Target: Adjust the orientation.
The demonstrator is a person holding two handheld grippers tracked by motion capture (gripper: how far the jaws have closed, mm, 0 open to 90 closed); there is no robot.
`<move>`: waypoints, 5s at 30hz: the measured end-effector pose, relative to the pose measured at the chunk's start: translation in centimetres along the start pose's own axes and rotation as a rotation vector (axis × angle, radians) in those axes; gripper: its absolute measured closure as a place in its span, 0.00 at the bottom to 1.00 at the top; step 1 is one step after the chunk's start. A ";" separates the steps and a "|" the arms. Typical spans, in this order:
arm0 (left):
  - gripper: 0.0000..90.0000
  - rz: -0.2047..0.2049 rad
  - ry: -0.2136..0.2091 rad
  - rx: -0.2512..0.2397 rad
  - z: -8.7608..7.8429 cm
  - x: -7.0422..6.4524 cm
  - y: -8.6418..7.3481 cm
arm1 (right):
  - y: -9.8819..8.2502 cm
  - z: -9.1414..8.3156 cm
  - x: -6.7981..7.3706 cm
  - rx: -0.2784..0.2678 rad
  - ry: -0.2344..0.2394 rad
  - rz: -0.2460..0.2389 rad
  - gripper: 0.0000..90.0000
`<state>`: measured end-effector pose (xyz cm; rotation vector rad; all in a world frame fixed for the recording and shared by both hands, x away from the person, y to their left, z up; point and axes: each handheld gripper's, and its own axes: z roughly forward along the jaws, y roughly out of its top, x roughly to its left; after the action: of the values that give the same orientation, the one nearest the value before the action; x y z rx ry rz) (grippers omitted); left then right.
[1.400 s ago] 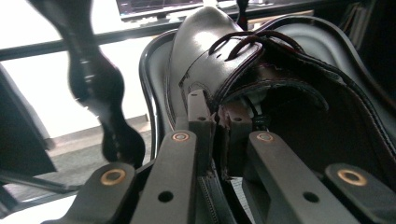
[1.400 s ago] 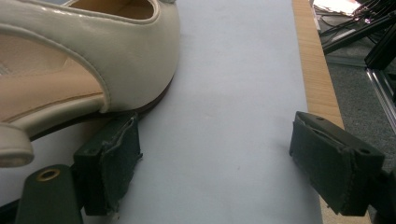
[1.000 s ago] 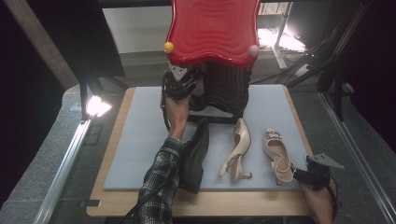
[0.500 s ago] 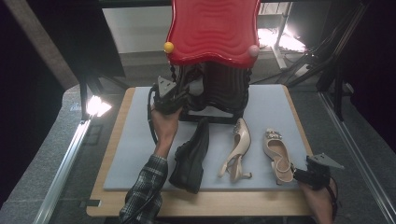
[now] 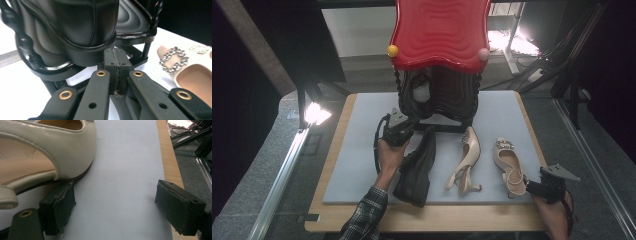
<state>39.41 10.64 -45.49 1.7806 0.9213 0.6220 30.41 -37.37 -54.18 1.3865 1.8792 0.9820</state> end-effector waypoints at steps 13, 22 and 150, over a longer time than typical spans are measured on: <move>1.00 0.011 0.066 0.016 1.7 0.6 0.6 | 0.0 0.0 0.0 0.000 0.000 0.000 0.18; 1.00 0.001 0.086 0.021 2.7 1.3 1.6 | 0.0 0.0 0.0 -0.001 0.000 -0.002 0.18; 0.84 -0.074 -0.149 0.209 -5.0 -8.3 -5.1 | 0.0 0.0 0.0 0.001 -0.003 0.001 0.18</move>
<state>29.29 7.66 -48.35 1.9389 0.9725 0.3499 30.39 -37.33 -54.16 1.3892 1.8769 0.9791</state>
